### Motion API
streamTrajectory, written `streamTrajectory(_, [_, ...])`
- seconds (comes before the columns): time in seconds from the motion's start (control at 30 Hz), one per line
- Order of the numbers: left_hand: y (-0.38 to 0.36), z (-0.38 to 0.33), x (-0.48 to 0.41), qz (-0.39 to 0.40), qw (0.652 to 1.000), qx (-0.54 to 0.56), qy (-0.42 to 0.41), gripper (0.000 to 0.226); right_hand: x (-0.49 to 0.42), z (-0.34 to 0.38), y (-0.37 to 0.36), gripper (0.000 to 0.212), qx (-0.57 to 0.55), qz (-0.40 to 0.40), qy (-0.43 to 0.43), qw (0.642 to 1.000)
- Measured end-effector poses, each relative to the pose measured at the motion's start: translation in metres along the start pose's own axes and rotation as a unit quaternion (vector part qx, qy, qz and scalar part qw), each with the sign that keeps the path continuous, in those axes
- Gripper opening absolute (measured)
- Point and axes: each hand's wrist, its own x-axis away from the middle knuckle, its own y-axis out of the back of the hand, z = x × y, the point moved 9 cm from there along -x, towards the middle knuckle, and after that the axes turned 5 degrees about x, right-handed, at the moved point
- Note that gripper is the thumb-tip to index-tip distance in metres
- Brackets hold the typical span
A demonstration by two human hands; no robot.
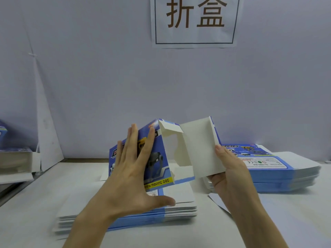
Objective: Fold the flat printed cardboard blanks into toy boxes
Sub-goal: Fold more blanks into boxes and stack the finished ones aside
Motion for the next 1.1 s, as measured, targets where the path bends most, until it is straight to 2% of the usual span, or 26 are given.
streamTrajectory(0.13, [0.003,0.012,0.002,0.001,0.998,0.065,0.019,0.109,-0.005,-0.003,0.007,0.02,-0.073,0.013,-0.053,0.996])
streamTrajectory(0.27, [-0.002,0.005,0.0,-0.009,0.998,0.069,-0.005,0.113,-0.008,-0.011,0.012,0.023,-0.122,0.013,-0.097,0.988])
streamTrajectory(0.33, [0.002,0.001,0.0,-0.024,0.997,0.065,-0.022,0.115,-0.009,-0.012,0.017,0.02,-0.109,0.001,-0.091,0.99])
streamTrajectory(0.5, [0.012,-0.004,0.0,-0.075,0.996,0.018,-0.049,0.118,-0.008,0.012,0.019,0.015,-0.019,-0.006,0.005,1.0])
streamTrajectory(0.57, [0.014,-0.002,0.0,-0.079,0.996,0.003,-0.048,0.119,-0.002,0.021,0.014,0.012,-0.014,-0.003,0.029,0.999])
streamTrajectory(0.67, [0.017,-0.002,0.0,-0.078,0.996,-0.02,-0.047,0.119,0.005,0.029,0.005,0.021,0.032,0.018,0.077,0.996])
streamTrajectory(0.77, [0.021,-0.004,0.0,-0.095,0.994,-0.036,-0.038,0.118,0.012,0.031,-0.005,0.02,0.077,0.022,0.111,0.991])
streamTrajectory(0.87, [0.022,-0.01,0.0,-0.115,0.991,-0.051,-0.036,0.116,0.023,0.035,-0.026,0.026,0.143,0.047,0.173,0.973])
streamTrajectory(0.97, [0.022,-0.015,0.0,-0.133,0.988,-0.073,-0.034,0.114,0.04,0.039,-0.05,0.033,0.207,0.1,0.245,0.942])
streamTrajectory(1.1, [0.022,-0.019,-0.001,-0.138,0.986,-0.087,-0.032,0.112,0.048,0.034,-0.065,0.036,0.244,0.142,0.273,0.92])
